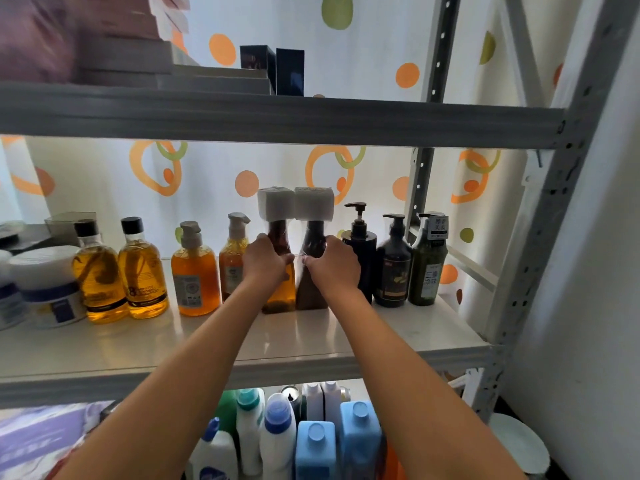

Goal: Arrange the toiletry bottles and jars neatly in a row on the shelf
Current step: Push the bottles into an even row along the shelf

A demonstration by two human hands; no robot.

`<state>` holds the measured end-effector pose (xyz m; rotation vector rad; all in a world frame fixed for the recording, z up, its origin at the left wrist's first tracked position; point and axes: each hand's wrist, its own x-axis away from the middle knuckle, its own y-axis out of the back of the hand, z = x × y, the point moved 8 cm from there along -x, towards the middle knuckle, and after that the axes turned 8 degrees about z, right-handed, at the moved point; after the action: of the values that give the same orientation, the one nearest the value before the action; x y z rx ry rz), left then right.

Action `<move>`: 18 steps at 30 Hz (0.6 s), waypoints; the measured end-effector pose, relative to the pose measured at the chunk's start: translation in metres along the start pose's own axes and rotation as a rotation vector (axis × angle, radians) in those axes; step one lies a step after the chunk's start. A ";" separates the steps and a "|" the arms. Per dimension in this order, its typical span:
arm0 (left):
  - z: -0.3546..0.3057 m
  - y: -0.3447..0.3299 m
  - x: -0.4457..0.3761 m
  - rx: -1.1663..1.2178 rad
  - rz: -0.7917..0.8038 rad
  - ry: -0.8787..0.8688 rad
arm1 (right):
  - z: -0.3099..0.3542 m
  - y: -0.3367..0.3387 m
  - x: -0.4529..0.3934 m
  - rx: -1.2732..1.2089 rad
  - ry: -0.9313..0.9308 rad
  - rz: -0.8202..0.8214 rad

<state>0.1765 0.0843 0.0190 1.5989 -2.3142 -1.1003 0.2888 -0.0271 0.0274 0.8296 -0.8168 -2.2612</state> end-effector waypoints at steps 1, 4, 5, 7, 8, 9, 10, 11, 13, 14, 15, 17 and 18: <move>0.000 -0.001 -0.001 0.015 0.026 -0.004 | -0.002 0.000 0.001 -0.006 -0.008 -0.016; -0.001 -0.004 -0.002 0.093 0.092 -0.015 | -0.005 0.005 0.003 0.001 -0.013 -0.069; -0.002 -0.006 -0.002 0.109 0.106 -0.025 | -0.007 0.007 0.003 0.011 -0.013 -0.079; -0.001 -0.009 -0.004 0.137 0.122 -0.045 | -0.008 0.009 0.004 0.032 -0.011 -0.083; 0.001 -0.010 -0.004 0.161 0.121 -0.056 | -0.007 0.010 0.004 0.038 -0.009 -0.083; 0.003 -0.011 -0.003 0.183 0.119 -0.063 | -0.007 0.010 0.004 0.041 -0.004 -0.082; 0.004 -0.011 -0.003 0.198 0.113 -0.068 | -0.006 0.009 0.004 0.041 0.001 -0.081; 0.006 -0.011 -0.002 0.207 0.105 -0.069 | -0.006 0.008 0.004 0.042 0.004 -0.077; 0.006 -0.009 0.001 0.250 0.084 -0.065 | -0.005 0.007 0.005 0.039 0.011 -0.065; 0.006 -0.009 0.003 0.285 0.075 -0.061 | -0.006 0.006 0.006 0.033 0.012 -0.057; 0.006 -0.010 0.005 0.317 0.068 -0.058 | -0.007 0.007 0.008 0.026 0.015 -0.053; 0.005 -0.010 0.010 0.343 0.052 -0.058 | -0.006 0.011 0.014 0.018 0.035 -0.076; 0.004 -0.008 0.013 0.343 0.040 -0.066 | -0.006 0.014 0.016 0.004 0.047 -0.103</move>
<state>0.1747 0.0736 0.0070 1.6326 -2.6824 -0.7905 0.2868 -0.0493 0.0278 0.9427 -0.7740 -2.3204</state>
